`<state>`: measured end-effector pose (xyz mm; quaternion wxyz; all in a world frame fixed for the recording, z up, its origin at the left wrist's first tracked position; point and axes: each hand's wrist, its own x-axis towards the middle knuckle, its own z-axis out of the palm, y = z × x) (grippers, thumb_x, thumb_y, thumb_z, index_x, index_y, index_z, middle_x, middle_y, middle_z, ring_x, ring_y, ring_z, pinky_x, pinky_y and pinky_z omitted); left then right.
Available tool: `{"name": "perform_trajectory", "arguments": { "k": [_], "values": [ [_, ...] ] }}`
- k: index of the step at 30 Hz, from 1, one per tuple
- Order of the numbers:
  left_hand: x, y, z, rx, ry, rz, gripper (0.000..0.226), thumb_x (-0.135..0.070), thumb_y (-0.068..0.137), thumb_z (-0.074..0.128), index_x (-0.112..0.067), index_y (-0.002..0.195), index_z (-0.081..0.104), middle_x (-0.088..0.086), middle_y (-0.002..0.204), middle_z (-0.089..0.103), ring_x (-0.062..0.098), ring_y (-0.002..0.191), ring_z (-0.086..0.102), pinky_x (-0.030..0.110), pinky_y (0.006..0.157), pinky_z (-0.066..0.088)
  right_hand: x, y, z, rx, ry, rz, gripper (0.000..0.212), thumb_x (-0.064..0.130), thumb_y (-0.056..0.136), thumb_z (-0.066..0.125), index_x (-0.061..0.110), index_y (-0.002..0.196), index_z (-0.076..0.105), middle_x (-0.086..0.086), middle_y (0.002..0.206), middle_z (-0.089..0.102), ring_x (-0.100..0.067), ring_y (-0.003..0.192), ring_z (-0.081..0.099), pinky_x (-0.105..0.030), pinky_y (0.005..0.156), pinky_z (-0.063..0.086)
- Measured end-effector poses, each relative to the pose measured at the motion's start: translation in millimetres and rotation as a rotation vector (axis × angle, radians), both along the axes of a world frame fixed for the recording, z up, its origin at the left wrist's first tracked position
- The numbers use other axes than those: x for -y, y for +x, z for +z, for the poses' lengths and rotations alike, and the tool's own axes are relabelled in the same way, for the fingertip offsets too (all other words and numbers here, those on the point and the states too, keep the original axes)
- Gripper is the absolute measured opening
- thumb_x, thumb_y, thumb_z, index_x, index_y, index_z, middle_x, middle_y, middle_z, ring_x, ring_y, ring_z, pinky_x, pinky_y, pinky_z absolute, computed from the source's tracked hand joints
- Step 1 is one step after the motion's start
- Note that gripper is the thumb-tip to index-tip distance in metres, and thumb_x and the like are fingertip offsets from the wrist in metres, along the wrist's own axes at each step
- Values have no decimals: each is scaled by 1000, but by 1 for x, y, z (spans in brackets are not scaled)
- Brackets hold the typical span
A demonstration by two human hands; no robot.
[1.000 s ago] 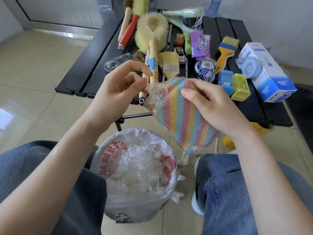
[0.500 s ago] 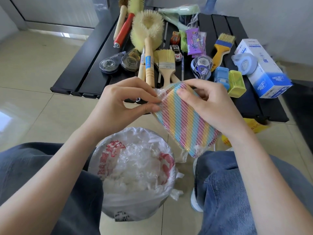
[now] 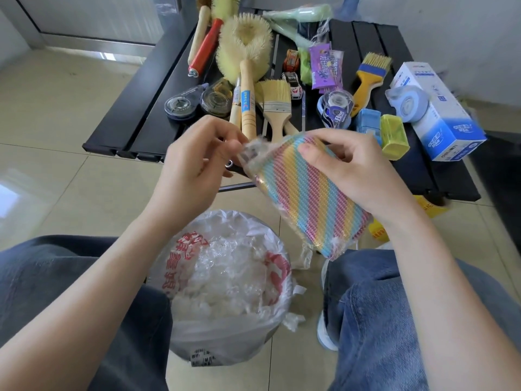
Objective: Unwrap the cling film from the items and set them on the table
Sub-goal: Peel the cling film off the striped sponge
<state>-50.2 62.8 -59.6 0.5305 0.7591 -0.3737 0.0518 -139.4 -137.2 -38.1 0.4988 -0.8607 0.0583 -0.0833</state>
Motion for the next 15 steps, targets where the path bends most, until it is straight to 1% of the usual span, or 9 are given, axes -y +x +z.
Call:
{"name": "perform_trajectory", "arguments": {
  "k": [2,4,6,8,10,11,12,14,15],
  "values": [
    [1,0,2,-136,-72,14,17,-15,96,42,-25,83,47,-15,93,62,4,79,62,28,64,56,2,-1,2,36,18,-10,25,34,94,58,19,111,69,1,96,73,-19,89,68,-43,81,53],
    [3,-3,2,-243,-129,-16,19,-10,100,40,-19,83,46,-22,78,61,-1,73,59,22,62,53,0,0,1,53,25,-9,22,33,94,58,21,110,69,-1,96,72,-23,89,67,-46,80,52],
    [5,-4,2,-351,-182,-22,21,-6,101,40,-14,84,46,-21,68,59,-1,66,56,19,60,51,-1,0,0,61,25,-15,20,33,95,57,24,110,67,0,96,72,-22,90,66,-44,79,52],
    [5,-2,6,-449,-262,-1,21,-5,101,41,-13,83,47,-15,65,56,3,61,53,18,59,50,-1,1,-2,64,-22,-22,23,34,95,56,23,112,66,2,96,71,-17,89,66,-41,79,53],
    [0,4,13,-544,-388,16,23,-8,102,39,-14,82,46,-11,65,48,6,58,48,18,57,48,1,1,-4,76,-121,-44,22,36,95,56,25,113,64,8,98,70,-10,90,66,-34,77,53],
    [-3,7,17,-551,-422,27,22,-12,103,38,-15,83,47,-10,65,46,7,58,47,19,57,47,3,1,-5,87,-148,-67,21,36,95,56,27,112,63,11,99,69,-7,90,65,-31,76,54],
    [-5,8,20,-523,-416,40,21,-18,103,38,-16,86,49,-9,67,45,8,59,47,21,58,48,4,1,-5,98,-147,-90,18,37,95,56,30,111,61,13,98,68,-5,91,65,-27,76,54],
    [-7,7,23,-405,-319,36,20,-33,99,41,-20,93,55,-9,73,50,8,65,54,23,62,50,5,0,-5,118,-125,-106,16,37,95,56,32,110,59,17,97,66,-1,92,64,-20,75,53],
    [-7,4,22,-344,-247,5,20,-38,95,46,-22,98,57,-10,78,54,6,70,57,22,64,51,4,0,-5,127,-126,-103,17,37,95,56,31,110,59,17,98,67,-2,92,64,-20,75,53]
  ]
}}
